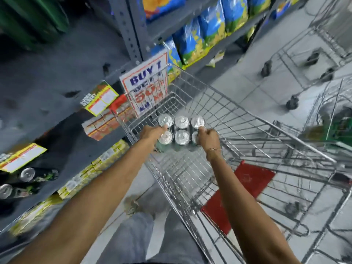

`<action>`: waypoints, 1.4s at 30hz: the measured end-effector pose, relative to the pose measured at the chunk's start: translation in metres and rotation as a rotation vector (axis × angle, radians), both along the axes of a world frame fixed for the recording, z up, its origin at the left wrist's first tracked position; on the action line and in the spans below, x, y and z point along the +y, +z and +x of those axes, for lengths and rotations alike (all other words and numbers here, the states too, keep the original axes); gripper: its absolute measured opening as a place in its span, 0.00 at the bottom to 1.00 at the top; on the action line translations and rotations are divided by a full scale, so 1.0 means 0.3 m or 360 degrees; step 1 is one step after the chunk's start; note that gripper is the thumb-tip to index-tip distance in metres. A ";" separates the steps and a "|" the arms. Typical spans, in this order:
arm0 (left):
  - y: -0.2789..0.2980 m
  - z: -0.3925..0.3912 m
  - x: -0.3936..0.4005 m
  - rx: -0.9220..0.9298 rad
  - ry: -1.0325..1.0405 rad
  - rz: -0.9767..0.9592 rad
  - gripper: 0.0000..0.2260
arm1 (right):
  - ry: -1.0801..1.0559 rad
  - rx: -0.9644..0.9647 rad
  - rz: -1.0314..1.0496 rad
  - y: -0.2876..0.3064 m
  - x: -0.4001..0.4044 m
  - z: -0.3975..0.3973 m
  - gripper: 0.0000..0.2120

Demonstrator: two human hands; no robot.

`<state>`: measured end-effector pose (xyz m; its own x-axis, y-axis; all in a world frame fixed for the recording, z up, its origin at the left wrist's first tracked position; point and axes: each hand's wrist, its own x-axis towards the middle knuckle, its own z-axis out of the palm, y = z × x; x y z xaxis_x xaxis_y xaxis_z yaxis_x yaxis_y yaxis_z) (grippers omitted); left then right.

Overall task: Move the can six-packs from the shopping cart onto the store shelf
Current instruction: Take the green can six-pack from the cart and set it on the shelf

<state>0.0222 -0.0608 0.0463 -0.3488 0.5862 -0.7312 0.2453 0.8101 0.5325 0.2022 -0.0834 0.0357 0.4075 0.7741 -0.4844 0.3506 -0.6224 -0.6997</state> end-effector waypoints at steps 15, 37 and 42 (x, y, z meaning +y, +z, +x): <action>0.733 -0.616 -0.084 -0.0302 0.0377 0.0827 0.14 | 0.0399 0.0237 0.0815 0.727 0.273 -0.547 0.16; 0.664 -0.944 0.119 -0.0152 0.0917 0.0974 0.13 | 0.0956 0.0213 0.0596 0.701 0.726 -1.077 0.16; 0.623 -0.935 0.139 -0.0070 0.0955 0.0978 0.14 | 0.0996 0.0242 0.0558 0.657 0.770 -1.080 0.18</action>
